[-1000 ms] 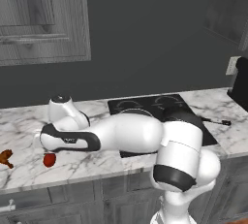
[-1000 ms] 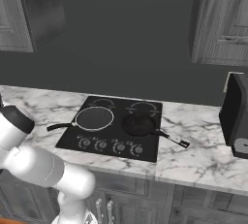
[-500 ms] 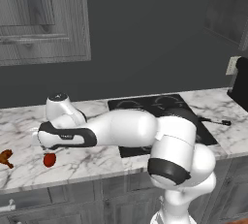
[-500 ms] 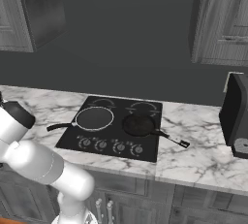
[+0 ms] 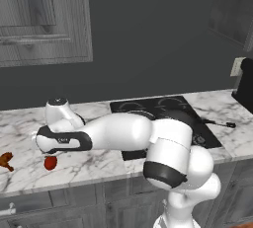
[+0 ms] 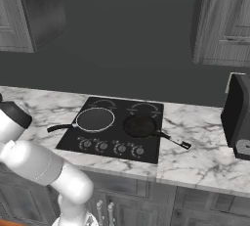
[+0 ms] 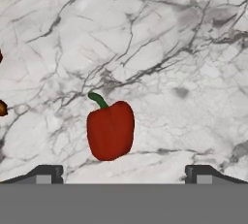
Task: Place both pans onto different burners. Then place the bell pepper and the chicken drumstick on different pans.
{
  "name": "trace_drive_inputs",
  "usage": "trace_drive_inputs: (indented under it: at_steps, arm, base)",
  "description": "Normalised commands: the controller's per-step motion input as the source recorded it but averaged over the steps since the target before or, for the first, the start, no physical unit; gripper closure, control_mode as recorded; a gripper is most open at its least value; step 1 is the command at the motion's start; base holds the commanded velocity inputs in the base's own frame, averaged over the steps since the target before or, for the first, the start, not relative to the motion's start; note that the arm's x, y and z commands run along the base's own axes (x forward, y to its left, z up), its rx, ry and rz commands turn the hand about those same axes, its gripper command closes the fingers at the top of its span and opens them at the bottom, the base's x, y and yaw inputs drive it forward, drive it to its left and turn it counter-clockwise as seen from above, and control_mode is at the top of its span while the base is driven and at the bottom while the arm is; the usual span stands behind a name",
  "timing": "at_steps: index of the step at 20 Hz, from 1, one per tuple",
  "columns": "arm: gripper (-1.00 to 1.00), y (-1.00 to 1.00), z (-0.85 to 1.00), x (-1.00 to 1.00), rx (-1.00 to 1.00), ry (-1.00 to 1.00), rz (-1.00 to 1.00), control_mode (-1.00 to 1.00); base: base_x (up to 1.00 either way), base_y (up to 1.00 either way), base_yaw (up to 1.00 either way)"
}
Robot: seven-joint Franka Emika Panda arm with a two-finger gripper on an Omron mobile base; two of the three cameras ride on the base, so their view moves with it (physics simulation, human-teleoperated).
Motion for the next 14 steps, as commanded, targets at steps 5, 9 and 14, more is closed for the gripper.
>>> trace_drive_inputs:
  at_steps: [5,9,14]
  arm:
    - [-1.0,0.1,-0.09,0.07,0.0,0.0,0.0,-1.0]
    - [-1.0,0.03,-0.09,0.0,0.0,0.01,0.0,-1.0]
    - [-1.0,0.0,-0.22,0.0,0.0,0.0,0.0,-1.0]
  base:
    - [0.0,0.0,0.0]
    - [0.0,0.0,0.0]
    - [0.0,0.0,0.0]
